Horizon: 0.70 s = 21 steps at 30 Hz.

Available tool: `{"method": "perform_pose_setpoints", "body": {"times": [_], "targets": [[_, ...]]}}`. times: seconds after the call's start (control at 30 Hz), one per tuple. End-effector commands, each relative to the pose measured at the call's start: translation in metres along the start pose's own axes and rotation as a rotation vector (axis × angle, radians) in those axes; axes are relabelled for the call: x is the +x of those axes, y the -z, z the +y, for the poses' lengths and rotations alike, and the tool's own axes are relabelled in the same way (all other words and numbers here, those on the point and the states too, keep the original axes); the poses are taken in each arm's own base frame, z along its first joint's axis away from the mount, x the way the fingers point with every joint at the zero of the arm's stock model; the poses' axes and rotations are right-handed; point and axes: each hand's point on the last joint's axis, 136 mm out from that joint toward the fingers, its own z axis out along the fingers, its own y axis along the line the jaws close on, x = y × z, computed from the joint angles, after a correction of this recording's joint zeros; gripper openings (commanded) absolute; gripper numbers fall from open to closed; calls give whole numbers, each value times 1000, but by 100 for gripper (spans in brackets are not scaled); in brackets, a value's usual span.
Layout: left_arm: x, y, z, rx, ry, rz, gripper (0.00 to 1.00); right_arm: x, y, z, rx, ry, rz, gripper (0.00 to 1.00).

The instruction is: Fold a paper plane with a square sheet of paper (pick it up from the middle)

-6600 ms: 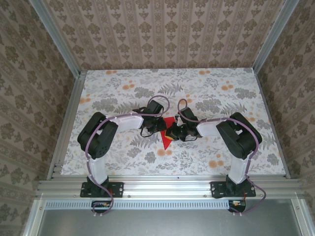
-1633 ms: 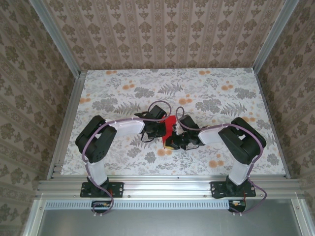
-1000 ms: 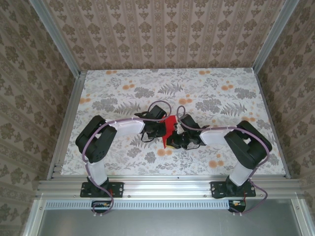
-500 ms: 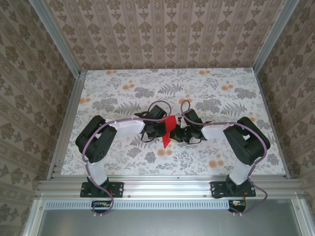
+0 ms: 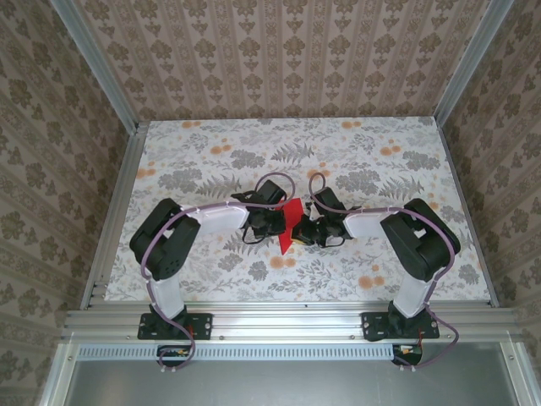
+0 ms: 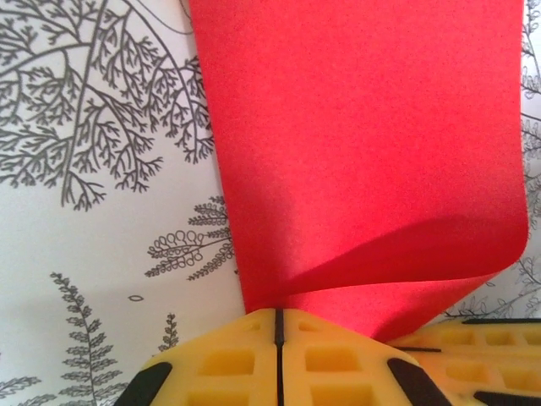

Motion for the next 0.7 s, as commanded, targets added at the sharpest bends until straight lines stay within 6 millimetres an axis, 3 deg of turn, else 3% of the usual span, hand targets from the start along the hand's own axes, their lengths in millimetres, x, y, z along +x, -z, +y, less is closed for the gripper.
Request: {"method": "perform_pose_setpoints", "body": {"times": [0.0,0.23,0.4,0.67], "targets": [[-2,25,-24,116,-35,-40,13,8,-7,-38,144,-83,20,6],[25,32,-34,273,26,-15,13,8,-7,-36,141,-103,24,6],[46,18,-28,257,42,36,6,7,-9,-34,131,-125,21,6],[57,-3,-8,174,65,81,4,7,-9,-30,114,-131,21,6]]}}
